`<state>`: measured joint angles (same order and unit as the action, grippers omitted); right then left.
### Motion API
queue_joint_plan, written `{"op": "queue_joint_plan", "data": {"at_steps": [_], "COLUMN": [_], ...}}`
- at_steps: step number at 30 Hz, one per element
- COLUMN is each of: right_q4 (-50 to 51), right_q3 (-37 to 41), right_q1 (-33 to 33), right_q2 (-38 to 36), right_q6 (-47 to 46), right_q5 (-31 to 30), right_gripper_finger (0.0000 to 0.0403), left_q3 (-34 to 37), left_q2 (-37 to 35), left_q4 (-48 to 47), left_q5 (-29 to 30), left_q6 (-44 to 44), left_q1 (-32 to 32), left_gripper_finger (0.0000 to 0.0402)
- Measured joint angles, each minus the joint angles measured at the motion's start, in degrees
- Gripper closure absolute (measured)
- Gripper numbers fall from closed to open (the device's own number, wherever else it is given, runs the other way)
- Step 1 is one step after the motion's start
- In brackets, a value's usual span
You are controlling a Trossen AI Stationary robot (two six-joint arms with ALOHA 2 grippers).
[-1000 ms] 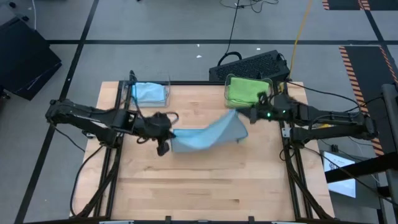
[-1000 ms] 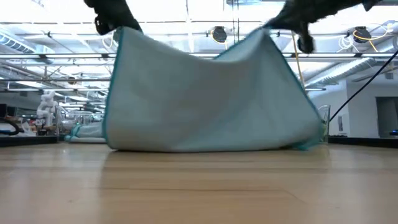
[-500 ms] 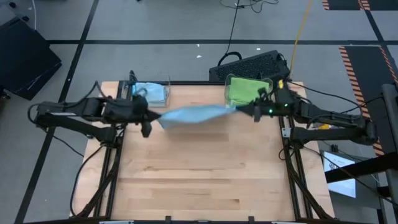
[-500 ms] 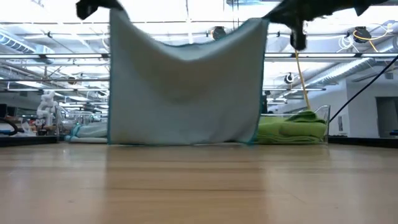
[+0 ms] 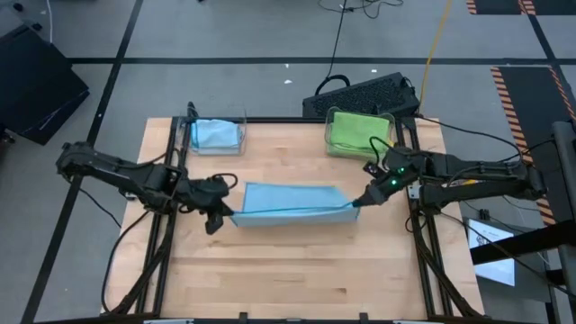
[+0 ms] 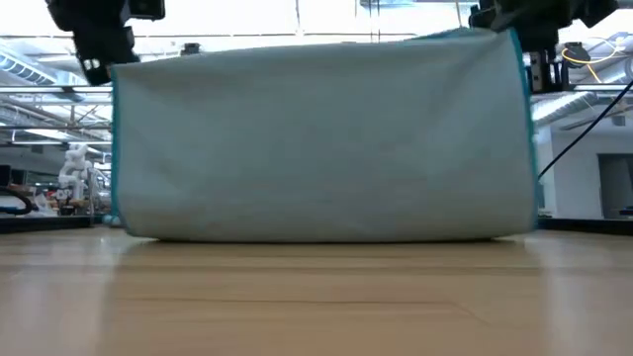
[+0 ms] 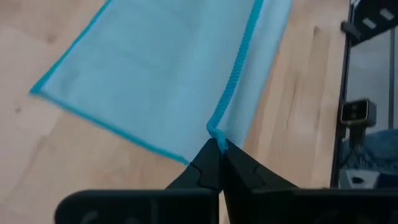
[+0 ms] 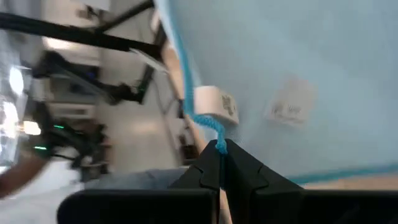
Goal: Sort microfiber towel by color & place in baskets
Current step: Fold the blue towel
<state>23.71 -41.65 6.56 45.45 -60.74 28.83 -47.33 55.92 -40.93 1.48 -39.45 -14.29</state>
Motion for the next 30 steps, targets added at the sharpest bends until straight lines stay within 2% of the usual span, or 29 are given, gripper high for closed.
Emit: {"op": "queue_joint_plan", "data": {"at_steps": [3, 8, 11, 14, 16, 19, 22, 26, 30], "right_q4": [-6.1, -17.8, -23.1, -26.7, -30.2, -34.7, -35.0, -27.1, -14.9], "right_q3": [0.0, 0.0, 0.0, 0.0, 0.0, 0.0, 0.0, 0.0, 0.0], "right_q1": [-0.3, 3.0, 7.4, 12.5, 15.1, 17.2, 17.0, 13.4, 11.5], "right_q2": [0.0, 0.0, 0.0, 0.1, 0.7, 2.2, 4.1, 6.2, 6.3], "right_q6": [-5.7, -7.4, -4.7, -4.2, -4.1, -4.7, -7.9, -8.7, -5.7], "right_q5": [-2.7, -20.2, -27.3, -31.3, -31.6, -26.7, -15.5, 0.1, 6.8], "right_gripper_finger": [0.0401, 0.0401, 0.0401, 0.0401, 0.0401, 0.0401, 0.0401, 0.0401, 0.0401], "left_q3": [1.2, 1.8, 1.8, 1.8, 1.7, 1.7, 1.8, 1.8, 1.8], "left_q2": [-0.4, -0.4, -0.5, -0.5, -0.5, -0.5, -0.4, -0.4, -0.4], "left_q4": [0.1, 0.5, 2.3, 3.9, 5.0, 6.4, 6.4, 6.1, 6.2], "left_q5": [0.0, 1.2, 3.2, 4.2, 4.8, 5.2, 4.5, 4.6, 4.5], "left_q6": [-1.4, -1.8, -1.2, -1.0, -0.9, -0.5, 0.0, -0.1, -0.5], "left_q1": [-1.8, -2.6, -1.7, -0.4, 0.4, 1.1, 1.5, 1.5, 1.5], "left_gripper_finger": [0.0395, 0.0395, 0.0394, 0.0398, 0.0395, 0.0396, 0.0397, 0.0395, 0.0397]}}
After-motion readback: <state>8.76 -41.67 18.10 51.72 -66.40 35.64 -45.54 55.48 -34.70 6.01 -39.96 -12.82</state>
